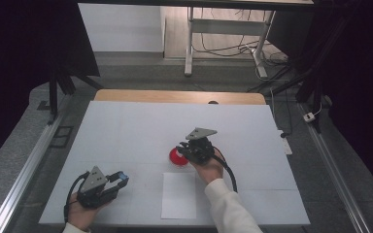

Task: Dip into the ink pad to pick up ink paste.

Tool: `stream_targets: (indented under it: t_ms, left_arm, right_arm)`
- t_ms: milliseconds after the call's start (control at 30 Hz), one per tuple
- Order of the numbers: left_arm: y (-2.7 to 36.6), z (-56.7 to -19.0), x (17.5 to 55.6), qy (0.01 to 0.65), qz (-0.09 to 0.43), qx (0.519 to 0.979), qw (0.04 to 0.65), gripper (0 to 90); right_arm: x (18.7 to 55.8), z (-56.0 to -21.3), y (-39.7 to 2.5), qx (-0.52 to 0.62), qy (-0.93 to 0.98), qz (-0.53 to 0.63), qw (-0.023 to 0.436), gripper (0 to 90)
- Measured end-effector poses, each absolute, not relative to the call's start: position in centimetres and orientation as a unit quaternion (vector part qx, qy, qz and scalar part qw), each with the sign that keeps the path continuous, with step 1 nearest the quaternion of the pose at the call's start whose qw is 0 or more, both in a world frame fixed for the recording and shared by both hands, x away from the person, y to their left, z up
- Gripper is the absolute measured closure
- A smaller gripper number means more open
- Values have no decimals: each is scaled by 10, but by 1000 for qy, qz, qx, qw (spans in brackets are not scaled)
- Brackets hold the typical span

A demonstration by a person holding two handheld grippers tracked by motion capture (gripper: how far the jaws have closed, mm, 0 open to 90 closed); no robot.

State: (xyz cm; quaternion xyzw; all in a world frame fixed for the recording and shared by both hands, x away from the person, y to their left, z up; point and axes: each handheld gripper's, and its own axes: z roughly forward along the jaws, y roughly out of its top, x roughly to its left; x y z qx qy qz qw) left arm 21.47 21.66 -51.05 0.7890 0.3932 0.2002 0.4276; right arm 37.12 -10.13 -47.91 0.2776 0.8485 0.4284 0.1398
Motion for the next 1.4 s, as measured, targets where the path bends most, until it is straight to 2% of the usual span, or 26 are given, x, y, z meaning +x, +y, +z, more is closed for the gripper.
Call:
stream_targets:
  t_ms: [1400]
  left_arm:
    - [216,-510,214,394,207,787,427,651]
  right_arm:
    - [322,-460,-145,241,813,517,117,755]
